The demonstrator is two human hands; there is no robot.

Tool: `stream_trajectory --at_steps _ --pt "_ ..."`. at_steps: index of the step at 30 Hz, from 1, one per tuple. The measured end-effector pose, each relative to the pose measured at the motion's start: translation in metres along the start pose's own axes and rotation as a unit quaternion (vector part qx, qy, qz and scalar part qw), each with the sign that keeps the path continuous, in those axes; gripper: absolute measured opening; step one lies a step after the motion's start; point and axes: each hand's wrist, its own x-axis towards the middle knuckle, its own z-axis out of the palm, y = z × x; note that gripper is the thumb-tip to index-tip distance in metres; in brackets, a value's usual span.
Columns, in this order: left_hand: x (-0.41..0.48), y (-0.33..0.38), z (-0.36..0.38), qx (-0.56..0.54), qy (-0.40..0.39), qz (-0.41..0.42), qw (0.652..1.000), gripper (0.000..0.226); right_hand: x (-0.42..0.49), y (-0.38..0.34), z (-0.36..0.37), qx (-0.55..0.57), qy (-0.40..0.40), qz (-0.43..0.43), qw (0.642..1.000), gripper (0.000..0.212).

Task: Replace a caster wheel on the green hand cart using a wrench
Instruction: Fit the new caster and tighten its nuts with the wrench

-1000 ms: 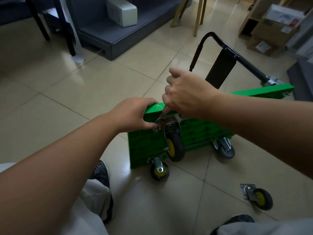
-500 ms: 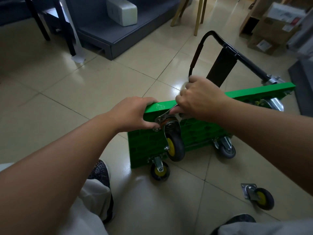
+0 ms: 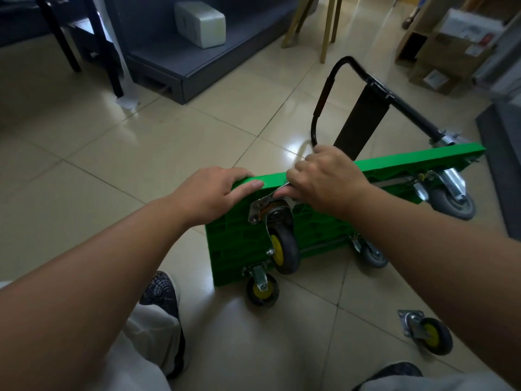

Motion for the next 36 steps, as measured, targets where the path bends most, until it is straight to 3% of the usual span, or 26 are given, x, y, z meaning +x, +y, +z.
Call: stream_trajectory --at_steps 2,7,9,11,13,15,17,19,21,23,26,30,33,36 --pt "-0.001 0.001 -0.001 0.002 -0.005 0.001 1.0 0.067 0.0 0.001 0.001 0.006 0.005 0.004 1.0 0.058" --pt "-0.002 0.002 0.0 0.033 -0.029 0.011 0.999 0.064 0.005 0.01 -0.021 0.041 -0.088 0.01 0.995 0.074" --pt "-0.002 0.002 -0.002 0.031 -0.038 0.009 0.999 0.068 -0.009 0.03 -0.035 0.053 -0.08 0.078 0.992 0.077" --pt "-0.002 0.004 -0.001 0.045 -0.035 0.016 0.998 0.071 -0.043 0.028 -0.044 0.105 -0.028 0.204 0.973 0.072" --pt "-0.002 0.004 0.001 0.071 -0.024 0.049 0.996 0.066 -0.08 -0.024 -0.052 0.241 -0.01 0.313 0.919 0.07" --pt "-0.001 0.003 0.002 0.085 -0.009 0.088 0.992 0.054 -0.104 -0.111 -0.056 0.401 -0.056 0.384 0.83 0.074" --pt "0.001 0.005 0.005 0.1 0.005 0.107 0.989 0.051 -0.103 -0.184 -0.052 0.53 -0.11 0.424 0.726 0.077" --pt "0.006 0.01 0.011 0.113 0.014 0.11 0.987 0.052 -0.082 -0.219 -0.037 0.628 -0.127 0.479 0.6 0.072" --pt "0.01 0.019 0.018 0.111 0.025 0.111 0.987 0.051 -0.057 -0.228 -0.019 0.688 -0.1 0.53 0.485 0.066" --pt "0.016 0.027 0.024 0.105 0.027 0.105 0.989 0.05 -0.04 -0.229 0.0 0.706 -0.044 0.585 0.397 0.06" --pt "0.032 0.036 0.03 0.107 0.029 0.098 0.989 0.049 -0.032 -0.227 0.023 0.686 0.035 0.649 0.327 0.057" --pt "0.056 0.041 0.034 0.107 0.038 0.096 0.989 0.047 -0.029 -0.216 0.038 0.702 0.088 0.662 0.246 0.056" --pt "0.065 0.044 0.036 0.089 0.042 0.098 0.99 0.046 -0.026 -0.212 0.052 0.711 0.094 0.663 0.215 0.063" --pt "0.067 0.044 0.036 0.078 0.037 0.11 0.99 0.044 -0.021 -0.21 0.064 0.726 0.11 0.645 0.21 0.071"
